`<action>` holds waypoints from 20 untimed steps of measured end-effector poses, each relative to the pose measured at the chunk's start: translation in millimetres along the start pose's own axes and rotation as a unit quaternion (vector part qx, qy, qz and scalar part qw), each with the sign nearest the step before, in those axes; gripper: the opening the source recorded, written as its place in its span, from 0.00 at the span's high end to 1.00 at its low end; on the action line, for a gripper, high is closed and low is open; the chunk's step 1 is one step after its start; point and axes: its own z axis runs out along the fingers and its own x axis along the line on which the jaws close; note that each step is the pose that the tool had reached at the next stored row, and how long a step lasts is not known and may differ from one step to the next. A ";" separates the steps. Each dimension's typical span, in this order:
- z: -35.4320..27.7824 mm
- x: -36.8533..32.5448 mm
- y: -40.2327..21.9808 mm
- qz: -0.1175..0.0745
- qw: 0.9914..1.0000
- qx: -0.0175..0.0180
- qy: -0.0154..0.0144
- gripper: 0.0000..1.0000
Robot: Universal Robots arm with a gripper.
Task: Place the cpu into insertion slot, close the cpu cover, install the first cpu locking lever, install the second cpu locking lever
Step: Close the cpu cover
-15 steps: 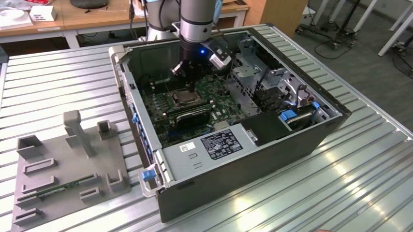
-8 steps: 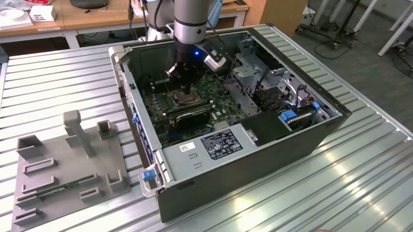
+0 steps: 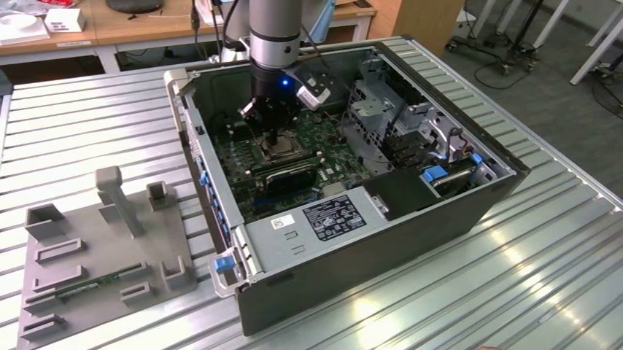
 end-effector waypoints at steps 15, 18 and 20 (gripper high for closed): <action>1.7 7.1 0.8 0.000 1.000 0.000 0.000 0.89; 3.9 7.1 0.9 0.000 1.000 0.000 0.000 0.89; 4.7 7.1 1.8 0.000 1.000 0.001 0.000 0.89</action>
